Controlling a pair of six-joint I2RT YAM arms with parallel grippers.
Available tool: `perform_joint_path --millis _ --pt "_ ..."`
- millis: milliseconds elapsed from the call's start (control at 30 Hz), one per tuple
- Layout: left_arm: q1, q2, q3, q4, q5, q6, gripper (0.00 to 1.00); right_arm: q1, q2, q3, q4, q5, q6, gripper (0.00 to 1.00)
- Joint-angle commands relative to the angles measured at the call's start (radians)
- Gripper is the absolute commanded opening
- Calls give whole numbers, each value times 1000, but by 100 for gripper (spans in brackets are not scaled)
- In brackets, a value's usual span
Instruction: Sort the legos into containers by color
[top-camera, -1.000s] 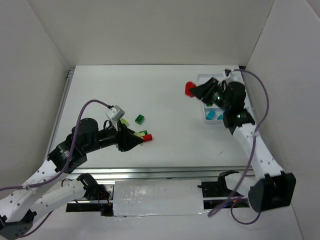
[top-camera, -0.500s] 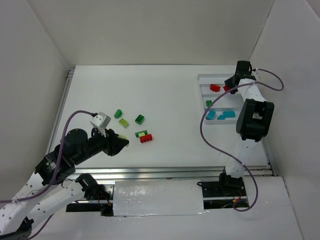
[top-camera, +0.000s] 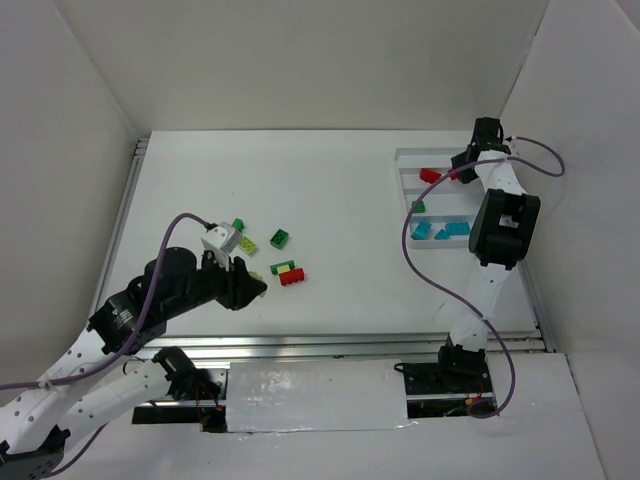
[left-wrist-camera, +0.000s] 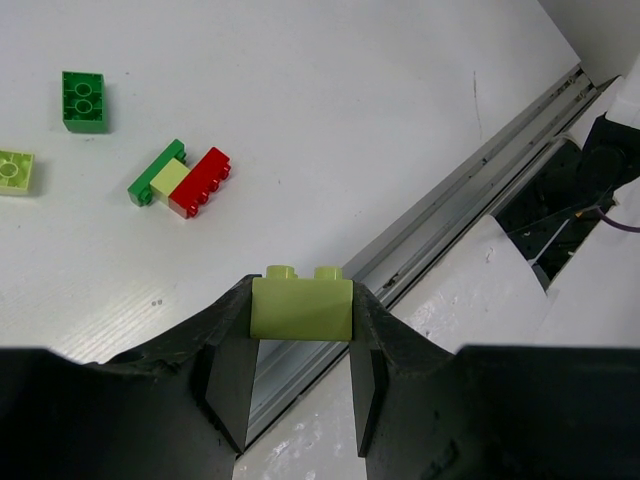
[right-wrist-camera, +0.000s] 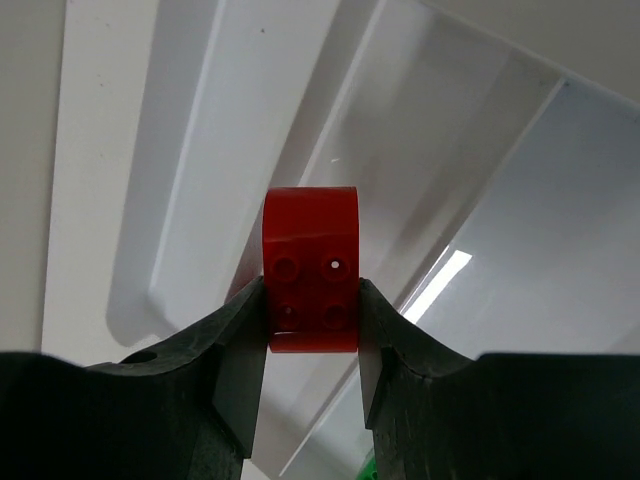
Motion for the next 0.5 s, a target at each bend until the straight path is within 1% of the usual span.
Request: perform_joint_path --millis 0,33,67,100,133,200,300,333,367,400,433,467 --pt "0 -6 6 31 24 31 0 -9 -1 56 -4 0 8 43" --pt "1 -3 6 34 30 33 0 -9 -1 56 -6 -1 5 57" --pt "3 -2 7 35 33 33 0 -11 -2 58 -6 -1 4 64" --pt "4 0 9 35 35 34 0 -11 -4 62 -6 -3 -6 77" --pt "9 4 9 35 39 34 0 -11 -6 67 -7 -4 -10 81" --pt "12 6 10 37 41 31 0 -9 -12 77 -7 -6 -29 84" --pt "15 10 16 40 42 24 0 -5 -30 108 -39 -32 -35 85" --pt "18 9 18 43 36 16 0 -3 -62 104 -46 -55 -39 85" --pt "20 9 20 60 27 -8 0 3 -90 87 -44 -91 -50 85" --pt "21 7 26 72 19 -24 0 10 -131 5 3 -143 -81 85" --pt "23 10 29 93 16 -39 0 38 -238 -63 51 -285 -105 86" --pt "23 15 39 138 -1 -86 0 58 -298 -135 115 -362 -130 86"
